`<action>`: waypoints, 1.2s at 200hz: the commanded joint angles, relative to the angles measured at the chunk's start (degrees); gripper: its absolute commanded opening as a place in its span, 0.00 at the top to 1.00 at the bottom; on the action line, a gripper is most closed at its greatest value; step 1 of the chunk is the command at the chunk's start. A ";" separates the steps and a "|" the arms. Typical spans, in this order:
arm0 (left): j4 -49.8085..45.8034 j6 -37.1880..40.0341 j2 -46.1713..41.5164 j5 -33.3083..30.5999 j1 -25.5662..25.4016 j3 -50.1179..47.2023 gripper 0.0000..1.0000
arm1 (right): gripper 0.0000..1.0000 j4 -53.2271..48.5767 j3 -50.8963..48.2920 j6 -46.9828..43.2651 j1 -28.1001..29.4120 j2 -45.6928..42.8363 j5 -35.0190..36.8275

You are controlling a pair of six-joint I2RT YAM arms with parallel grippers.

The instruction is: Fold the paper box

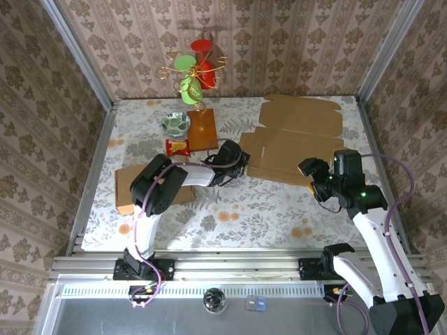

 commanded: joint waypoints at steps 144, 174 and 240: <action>5.42 -8.61 -4.54 -10.23 -1.49 -2.94 1.00 | 0.29 14.89 -17.16 23.03 2.57 -7.95 3.38; 2.10 -11.28 -8.39 -11.42 -1.92 -3.56 1.00 | 0.24 21.32 -21.54 29.93 8.54 -7.63 10.32; -1.02 -13.80 -12.15 -11.42 -2.92 -3.51 1.00 | 0.17 41.53 -27.86 33.96 13.54 -0.25 25.21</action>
